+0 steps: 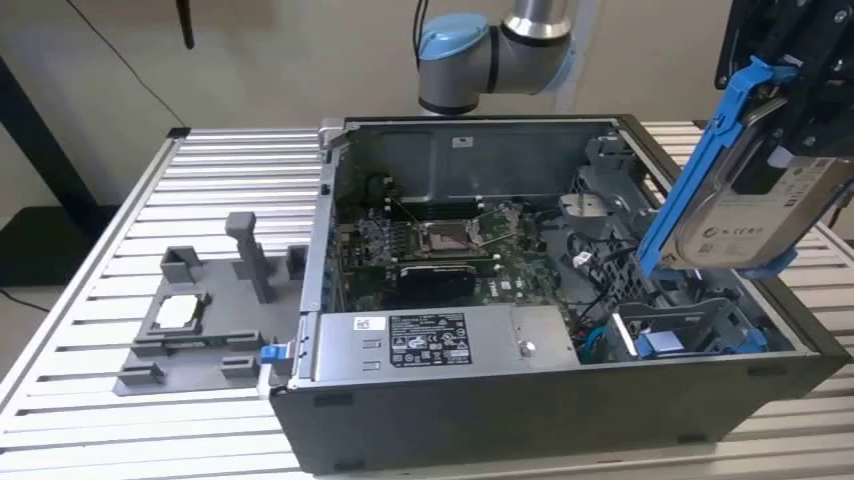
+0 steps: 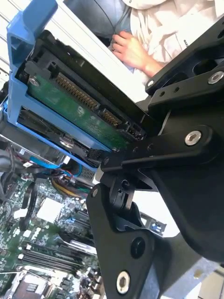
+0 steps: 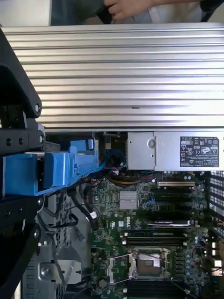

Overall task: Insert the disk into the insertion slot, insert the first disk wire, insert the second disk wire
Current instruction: 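Insert the disk into the insertion slot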

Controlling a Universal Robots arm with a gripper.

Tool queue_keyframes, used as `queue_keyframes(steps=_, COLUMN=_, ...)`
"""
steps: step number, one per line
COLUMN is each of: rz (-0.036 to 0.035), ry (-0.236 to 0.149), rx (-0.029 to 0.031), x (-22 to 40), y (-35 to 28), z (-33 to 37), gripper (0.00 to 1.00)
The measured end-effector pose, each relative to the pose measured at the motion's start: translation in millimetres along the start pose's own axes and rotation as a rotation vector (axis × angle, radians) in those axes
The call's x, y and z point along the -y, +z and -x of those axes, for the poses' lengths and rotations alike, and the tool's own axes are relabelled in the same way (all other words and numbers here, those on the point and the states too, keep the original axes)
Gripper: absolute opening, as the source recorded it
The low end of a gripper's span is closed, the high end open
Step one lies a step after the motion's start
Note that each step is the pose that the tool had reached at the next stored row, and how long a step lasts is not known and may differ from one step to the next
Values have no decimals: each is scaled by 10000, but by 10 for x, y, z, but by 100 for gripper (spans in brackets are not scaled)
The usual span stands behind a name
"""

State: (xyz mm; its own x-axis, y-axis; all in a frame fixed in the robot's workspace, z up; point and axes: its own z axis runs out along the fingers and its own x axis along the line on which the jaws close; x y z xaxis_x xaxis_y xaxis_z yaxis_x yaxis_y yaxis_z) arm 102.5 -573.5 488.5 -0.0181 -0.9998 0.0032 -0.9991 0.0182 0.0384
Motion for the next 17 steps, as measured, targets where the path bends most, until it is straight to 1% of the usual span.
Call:
queue_keyframes(steps=8, rz=-38, ry=0, rx=-1, x=2, y=42, z=0, gripper=33)
queue_keyframes(steps=17, rz=-44, ry=0, rx=-1, x=3, y=84, z=0, gripper=33)
